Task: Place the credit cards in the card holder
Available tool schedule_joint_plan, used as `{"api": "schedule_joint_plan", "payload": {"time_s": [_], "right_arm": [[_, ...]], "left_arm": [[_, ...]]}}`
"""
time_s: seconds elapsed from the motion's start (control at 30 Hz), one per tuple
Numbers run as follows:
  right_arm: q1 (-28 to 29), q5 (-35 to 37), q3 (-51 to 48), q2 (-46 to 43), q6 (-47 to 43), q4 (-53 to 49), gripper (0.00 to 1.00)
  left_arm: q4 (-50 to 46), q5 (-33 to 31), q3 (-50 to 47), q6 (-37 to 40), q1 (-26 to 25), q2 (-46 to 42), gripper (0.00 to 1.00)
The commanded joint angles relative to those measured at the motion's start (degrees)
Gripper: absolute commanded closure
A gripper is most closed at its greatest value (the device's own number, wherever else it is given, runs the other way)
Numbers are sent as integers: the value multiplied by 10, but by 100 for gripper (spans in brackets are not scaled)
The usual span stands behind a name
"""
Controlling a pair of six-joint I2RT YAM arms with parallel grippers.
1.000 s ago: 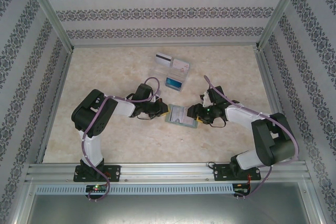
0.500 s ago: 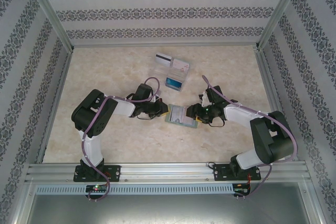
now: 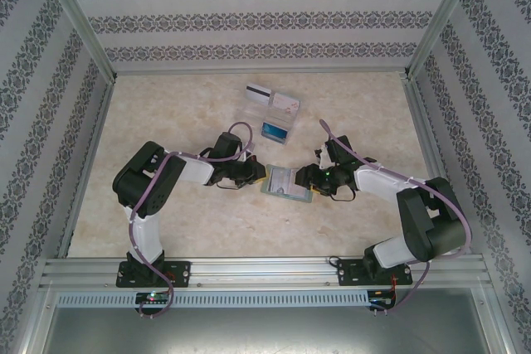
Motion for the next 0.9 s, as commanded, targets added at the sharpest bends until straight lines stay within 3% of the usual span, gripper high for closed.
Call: {"api": "schedule_joint_plan", "payload": {"time_s": [0.0,0.87], "right_arm": [[7,12,0,6,2,-4,44],[29,-30,41,-29,37,19,44]], "left_arm": [[-20,-12,6,11,-13,-8,100],[-28,-11,15,13,-18,-6,100]]}}
